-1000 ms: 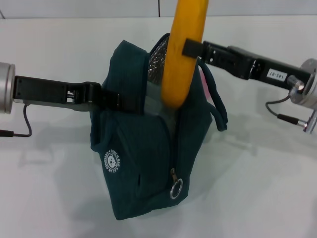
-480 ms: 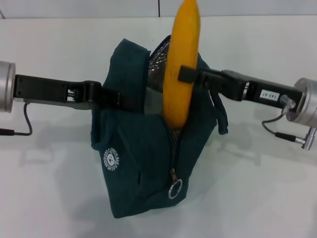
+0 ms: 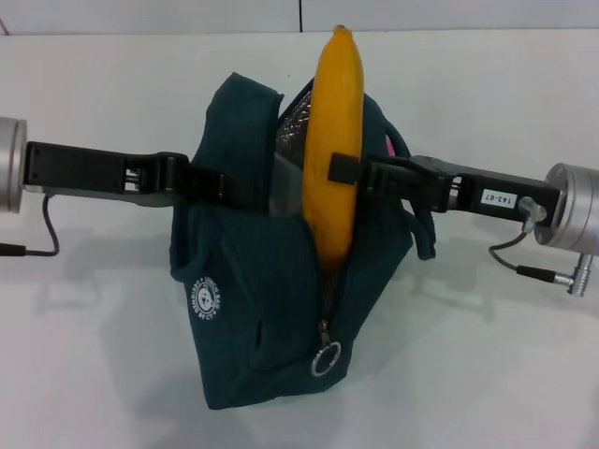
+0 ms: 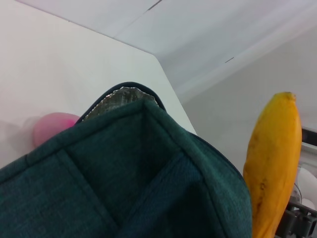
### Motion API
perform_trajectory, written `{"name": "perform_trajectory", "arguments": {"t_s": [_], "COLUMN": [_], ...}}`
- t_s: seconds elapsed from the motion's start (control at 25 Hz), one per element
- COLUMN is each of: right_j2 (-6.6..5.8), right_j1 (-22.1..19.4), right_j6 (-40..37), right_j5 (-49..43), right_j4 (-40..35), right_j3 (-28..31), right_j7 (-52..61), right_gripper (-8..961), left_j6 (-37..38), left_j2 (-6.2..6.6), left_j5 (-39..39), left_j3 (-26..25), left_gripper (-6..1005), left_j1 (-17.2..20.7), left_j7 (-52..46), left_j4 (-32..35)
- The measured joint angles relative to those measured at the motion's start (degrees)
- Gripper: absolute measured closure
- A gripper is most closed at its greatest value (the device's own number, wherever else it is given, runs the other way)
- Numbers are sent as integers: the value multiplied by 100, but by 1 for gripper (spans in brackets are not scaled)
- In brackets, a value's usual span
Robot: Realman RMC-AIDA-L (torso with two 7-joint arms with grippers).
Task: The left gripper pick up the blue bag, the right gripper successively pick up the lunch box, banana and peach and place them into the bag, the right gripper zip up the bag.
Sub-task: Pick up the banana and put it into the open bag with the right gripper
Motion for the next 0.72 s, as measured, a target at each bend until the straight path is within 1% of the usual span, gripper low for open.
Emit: {"name": "perform_trajectory", "arguments": {"t_s": [0.36, 0.6, 0.72], "right_j2": [0, 0, -1], "right_j1": [-49, -24, -28], "right_j6": [234, 222, 181], "right_j5": [4, 4, 4], "right_j4": [-40, -50, -93], "right_j3": [-17, -21, -20], "right_j7": [-1, 77, 100], "right_gripper": [527, 325, 267], "left_j6": [-18, -76, -86], "left_j2": [21, 37, 35], "left_j5": [0, 0, 0], "left_j3": [0, 0, 0], "left_gripper": [957, 957, 957], "left_j1": [-32, -35, -36], "left_j7": [-2, -2, 1], "left_j4": [-9, -9, -22]}}
